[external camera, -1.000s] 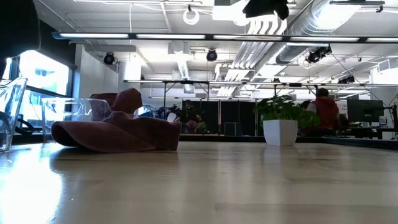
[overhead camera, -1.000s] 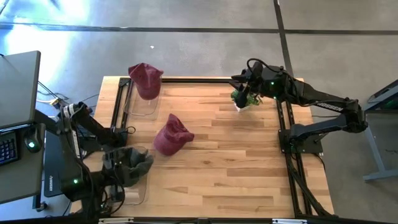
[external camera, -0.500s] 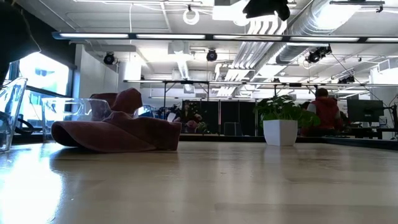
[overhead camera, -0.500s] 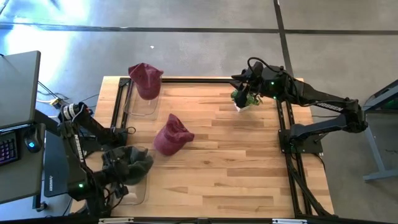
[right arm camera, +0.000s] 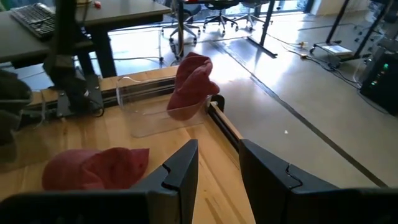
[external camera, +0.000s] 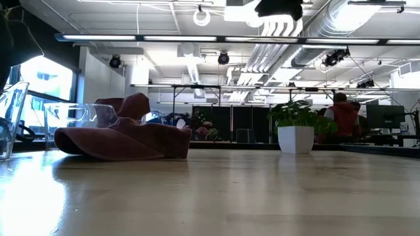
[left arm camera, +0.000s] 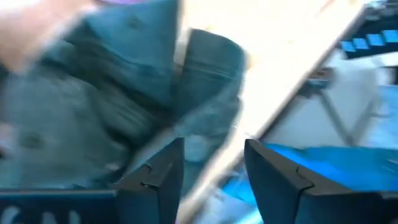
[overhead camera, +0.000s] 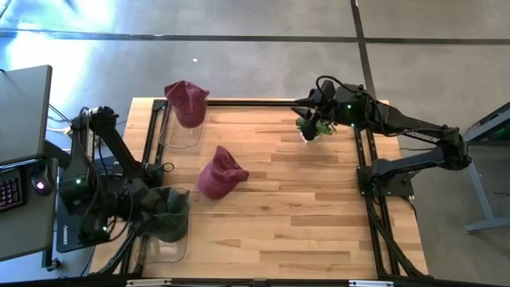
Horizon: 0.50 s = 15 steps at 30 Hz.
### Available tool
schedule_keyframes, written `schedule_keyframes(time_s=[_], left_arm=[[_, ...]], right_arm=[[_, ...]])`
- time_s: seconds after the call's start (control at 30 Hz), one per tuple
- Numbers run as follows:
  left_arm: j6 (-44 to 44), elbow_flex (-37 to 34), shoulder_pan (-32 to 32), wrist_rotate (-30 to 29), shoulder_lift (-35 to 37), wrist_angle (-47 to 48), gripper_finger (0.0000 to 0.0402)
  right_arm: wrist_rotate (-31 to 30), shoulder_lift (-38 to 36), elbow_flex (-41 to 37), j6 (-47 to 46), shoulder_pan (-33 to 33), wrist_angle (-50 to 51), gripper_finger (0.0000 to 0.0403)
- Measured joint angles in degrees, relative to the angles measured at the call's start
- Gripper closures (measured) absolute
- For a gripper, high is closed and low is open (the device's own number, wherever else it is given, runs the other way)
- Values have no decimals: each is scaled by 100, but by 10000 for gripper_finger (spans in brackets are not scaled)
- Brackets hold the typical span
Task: Pick & Place hat
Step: Put the black cap into the bottom transparent bin
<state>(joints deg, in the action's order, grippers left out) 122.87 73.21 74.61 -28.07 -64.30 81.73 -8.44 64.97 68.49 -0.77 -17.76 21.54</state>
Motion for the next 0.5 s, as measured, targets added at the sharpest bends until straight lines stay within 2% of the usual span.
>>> schedule_keyframes(time_s=[0.1,0.17,0.23,0.3,0.4,0.5], left_arm=[[2,0,0,-48,58,-448,270],[-144,0,2,-376,-12,-876,294],[-710,0,2,-739,-145,-1517,320],[-1252,2,-4,-842,-307,-2013,348],[-1366,4,-184,-762,-626,-1991,390],[-884,-1,-561,-657,-966,-1199,391]], right_arm=[[133,0,0,144,0,0,290],[169,0,0,224,1,2,290],[180,0,0,261,1,2,290],[179,0,0,311,0,0,290],[179,0,0,429,0,0,290],[179,0,0,439,0,0,290]])
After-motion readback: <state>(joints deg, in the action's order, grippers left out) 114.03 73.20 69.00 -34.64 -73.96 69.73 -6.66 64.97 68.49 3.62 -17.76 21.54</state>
